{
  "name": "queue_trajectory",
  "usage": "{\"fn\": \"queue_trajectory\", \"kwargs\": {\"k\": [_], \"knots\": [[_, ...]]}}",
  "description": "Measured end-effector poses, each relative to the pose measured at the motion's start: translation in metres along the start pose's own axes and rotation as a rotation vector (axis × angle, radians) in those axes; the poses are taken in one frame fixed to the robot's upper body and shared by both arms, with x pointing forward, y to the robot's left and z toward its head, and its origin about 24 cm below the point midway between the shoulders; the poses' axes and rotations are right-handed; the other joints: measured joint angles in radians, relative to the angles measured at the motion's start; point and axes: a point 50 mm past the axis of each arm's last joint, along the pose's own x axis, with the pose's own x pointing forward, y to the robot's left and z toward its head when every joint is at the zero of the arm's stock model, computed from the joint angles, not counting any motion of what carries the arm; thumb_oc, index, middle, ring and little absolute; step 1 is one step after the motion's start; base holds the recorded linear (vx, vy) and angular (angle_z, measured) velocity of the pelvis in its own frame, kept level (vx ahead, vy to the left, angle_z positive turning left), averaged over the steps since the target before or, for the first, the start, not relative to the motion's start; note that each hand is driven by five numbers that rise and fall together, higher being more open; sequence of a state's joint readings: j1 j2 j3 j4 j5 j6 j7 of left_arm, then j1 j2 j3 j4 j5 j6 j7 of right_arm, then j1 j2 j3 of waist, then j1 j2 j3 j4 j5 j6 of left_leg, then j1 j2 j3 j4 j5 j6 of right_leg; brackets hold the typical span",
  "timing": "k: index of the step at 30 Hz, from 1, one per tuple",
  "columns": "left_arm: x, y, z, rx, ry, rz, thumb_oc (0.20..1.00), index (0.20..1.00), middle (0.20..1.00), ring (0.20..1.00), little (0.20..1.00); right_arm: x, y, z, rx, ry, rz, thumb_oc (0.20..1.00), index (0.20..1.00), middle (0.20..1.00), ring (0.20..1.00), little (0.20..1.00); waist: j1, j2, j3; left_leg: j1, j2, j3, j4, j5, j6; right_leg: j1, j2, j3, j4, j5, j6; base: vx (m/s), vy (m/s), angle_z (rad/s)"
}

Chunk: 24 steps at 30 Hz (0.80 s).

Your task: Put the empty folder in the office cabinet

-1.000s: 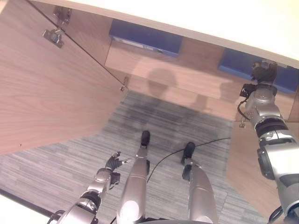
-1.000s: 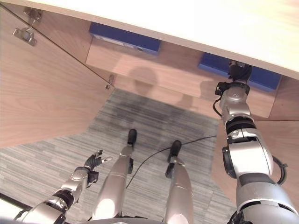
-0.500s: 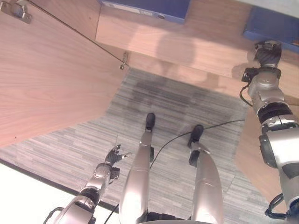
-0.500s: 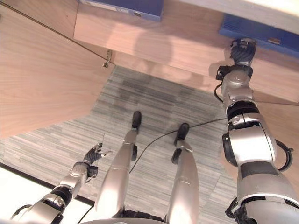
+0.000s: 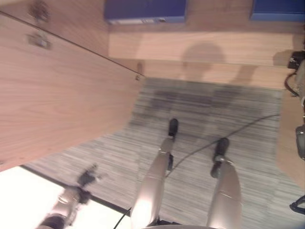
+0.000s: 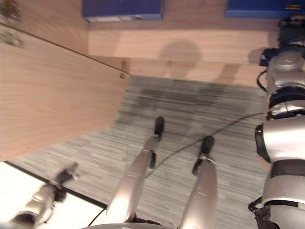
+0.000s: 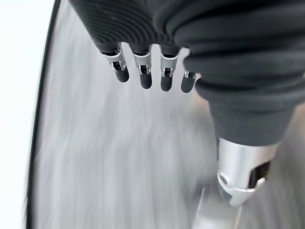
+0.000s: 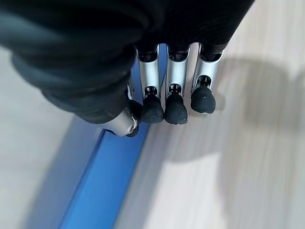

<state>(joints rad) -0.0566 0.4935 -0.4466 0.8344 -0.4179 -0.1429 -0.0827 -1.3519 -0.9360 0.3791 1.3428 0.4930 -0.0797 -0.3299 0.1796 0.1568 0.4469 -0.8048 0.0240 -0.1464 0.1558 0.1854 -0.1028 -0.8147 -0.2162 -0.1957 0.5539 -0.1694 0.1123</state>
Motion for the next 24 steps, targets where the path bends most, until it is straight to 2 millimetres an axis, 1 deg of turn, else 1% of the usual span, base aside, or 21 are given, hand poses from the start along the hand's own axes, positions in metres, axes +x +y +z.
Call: {"fn": "queue_trajectory", "kwargs": {"k": [1,2,3,4,6,9,11,13,14,15,16,18,19,20,22,24], "knots": [[0.003,-0.009,0.007,-0.002,-0.028,-0.031,1.000,1.000,1.000,1.000,1.000,0.001,-0.001,0.002,0.009,-0.004,-0.006,0.200,0.200,0.200,0.200,0.200,0.002,-0.012,0.004,-0.002,0.001,-0.007,0.000,0.002,-0.002,-0.001,-0.001,-0.008,0.008,-0.006,-0.004,0.01,-0.011,0.17],[0.006,-0.013,0.016,0.009,-0.059,-0.048,1.000,1.000,1.000,1.000,1.000,0.001,-0.001,0.006,0.025,-0.009,-0.005,0.200,0.200,0.200,0.200,0.200,0.005,-0.021,0.008,-0.001,0.001,-0.009,0.002,0.002,-0.003,-0.002,-0.001,-0.009,0.017,-0.010,-0.008,0.01,-0.006,0.11],[0.009,-0.013,0.026,0.022,-0.092,-0.052,1.000,1.000,1.000,1.000,1.000,0.002,0.000,0.013,0.043,-0.023,-0.001,0.200,0.200,0.200,0.200,0.200,0.021,-0.022,0.009,-0.001,0.002,-0.009,0.004,0.002,-0.003,-0.005,-0.001,-0.008,0.025,-0.014,-0.012,0.00,0.000,0.00],[0.011,-0.009,0.034,0.025,-0.115,-0.041,1.000,1.000,1.000,1.000,1.000,0.002,0.002,0.019,0.057,-0.039,0.004,0.200,0.200,0.200,0.200,0.200,0.029,-0.022,0.009,0.002,0.003,-0.008,0.004,0.003,-0.004,-0.006,-0.001,-0.006,0.034,-0.016,-0.014,0.00,0.000,0.00],[0.012,0.000,0.040,0.015,-0.129,0.001,1.000,1.000,1.000,1.000,1.000,-0.001,0.013,0.022,0.073,-0.052,0.033,0.200,0.200,0.200,0.200,0.200,0.028,-0.023,0.009,0.009,0.003,-0.010,0.003,0.005,-0.006,-0.004,-0.002,-0.006,0.043,-0.018,-0.017,0.00,0.000,0.00],[0.015,0.002,0.046,0.016,-0.140,0.017,1.000,1.000,1.000,1.000,1.000,-0.003,0.020,0.018,0.079,-0.042,0.053,0.200,0.200,0.200,0.200,0.200,0.020,-0.023,0.009,0.010,0.004,-0.012,0.003,0.008,-0.004,-0.004,-0.001,-0.006,0.049,-0.018,-0.019,0.00,0.000,0.00],[0.016,0.002,0.051,0.017,-0.151,0.017,1.000,1.000,1.000,1.000,1.000,-0.005,0.023,0.010,0.099,-0.019,0.062,0.200,0.200,0.200,0.200,0.200,0.017,-0.024,0.009,0.012,0.004,-0.013,0.003,0.010,-0.002,-0.001,0.000,-0.006,0.049,-0.016,-0.022,0.00,0.000,0.00],[0.017,0.003,0.054,0.016,-0.157,0.024,1.000,1.000,1.000,1.000,1.000,-0.008,0.029,0.003,0.109,-0.003,0.079,0.200,0.200,0.200,0.200,0.200,0.003,-0.025,0.009,0.013,0.005,-0.012,0.004,0.010,-0.001,0.000,0.000,-0.006,0.049,-0.014,-0.024,0.00,0.015,-0.01],[0.019,0.004,0.055,0.012,-0.152,0.035,1.000,1.000,1.000,1.000,1.000,-0.016,0.046,-0.007,0.132,0.006,0.130,0.200,0.200,0.200,0.200,0.200,-0.012,-0.032,0.011,0.021,0.006,-0.012,0.004,0.010,0.000,0.008,0.002,-0.007,0.047,-0.012,-0.024,0.00,0.000,0.00],[0.020,0.004,0.057,0.006,-0.156,0.039,1.000,1.000,1.000,1.000,1.000,-0.021,0.052,-0.014,0.143,0.011,0.155,0.200,0.200,0.200,0.200,0.200,-0.017,-0.036,0.012,0.027,0.007,-0.012,0.004,0.010,0.000,0.016,0.002,-0.007,0.045,-0.012,-0.024,0.00,0.020,-0.04],[0.020,0.005,0.058,-0.006,-0.162,0.048,1.000,1.000,1.000,1.000,1.000,-0.029,0.062,-0.029,0.171,0.037,0.188,0.200,0.200,0.200,0.200,0.200,-0.027,-0.052,0.007,0.033,0.008,-0.008,0.004,0.011,-0.001,0.020,0.003,-0.005,0.044,-0.012,-0.024,0.00,0.000,0.00],[0.021,0.005,0.061,-0.022,-0.172,0.057,1.000,1.000,1.000,1.000,1.000,-0.040,0.072,-0.050,0.193,0.085,0.217,0.200,0.200,0.200,0.200,0.200,-0.040,-0.065,0.006,0.047,0.011,-0.008,0.001,0.010,0.000,0.036,0.006,-0.006,0.030,-0.010,-0.025,0.00,0.008,-0.02],[0.022,0.003,0.063,-0.031,-0.176,0.055,1.000,1.000,1.000,1.000,1.000,-0.045,0.075,-0.056,0.204,0.086,0.229,0.200,0.200,0.200,0.200,0.200,-0.041,-0.066,0.005,0.051,0.012,-0.008,0.002,0.009,0.001,0.043,0.008,-0.007,0.027,-0.009,-0.026,-0.01,0.014,-0.07],[0.024,-0.001,0.062,-0.046,-0.166,0.060,1.000,1.000,1.000,1.000,1.000,-0.067,0.089,-0.081,0.214,0.106,0.297,0.200,0.200,0.200,0.200,0.200,-0.049,-0.085,-0.004,0.066,0.016,-0.006,0.002,0.009,0.001,0.063,0.014,-0.007,0.013,-0.004,-0.025,-0.01,0.013,-0.09],[0.026,-0.004,0.068,-0.076,-0.188,0.061,1.000,1.000,1.000,1.000,1.000,-0.083,0.091,-0.100,0.274,0.133,0.313,0.200,0.200,0.200,0.200,0.200,-0.055,-0.097,-0.010,0.077,0.020,-0.007,-0.009,0.006,0.004,0.076,0.020,-0.009,0.000,0.001,-0.027,0.00,0.006,-0.03],[0.028,-0.007,0.073,-0.112,-0.204,0.073,1.000,1.000,1.000,1.000,1.000,-0.107,0.092,-0.128,0.289,0.181,0.342,0.200,0.200,0.200,0.200,0.200,-0.056,-0.118,-0.020,0.091,0.023,-0.006,-0.015,0.006,0.005,0.093,0.023,-0.010,-0.011,0.003,-0.028,0.01,0.006,-0.03]]}}
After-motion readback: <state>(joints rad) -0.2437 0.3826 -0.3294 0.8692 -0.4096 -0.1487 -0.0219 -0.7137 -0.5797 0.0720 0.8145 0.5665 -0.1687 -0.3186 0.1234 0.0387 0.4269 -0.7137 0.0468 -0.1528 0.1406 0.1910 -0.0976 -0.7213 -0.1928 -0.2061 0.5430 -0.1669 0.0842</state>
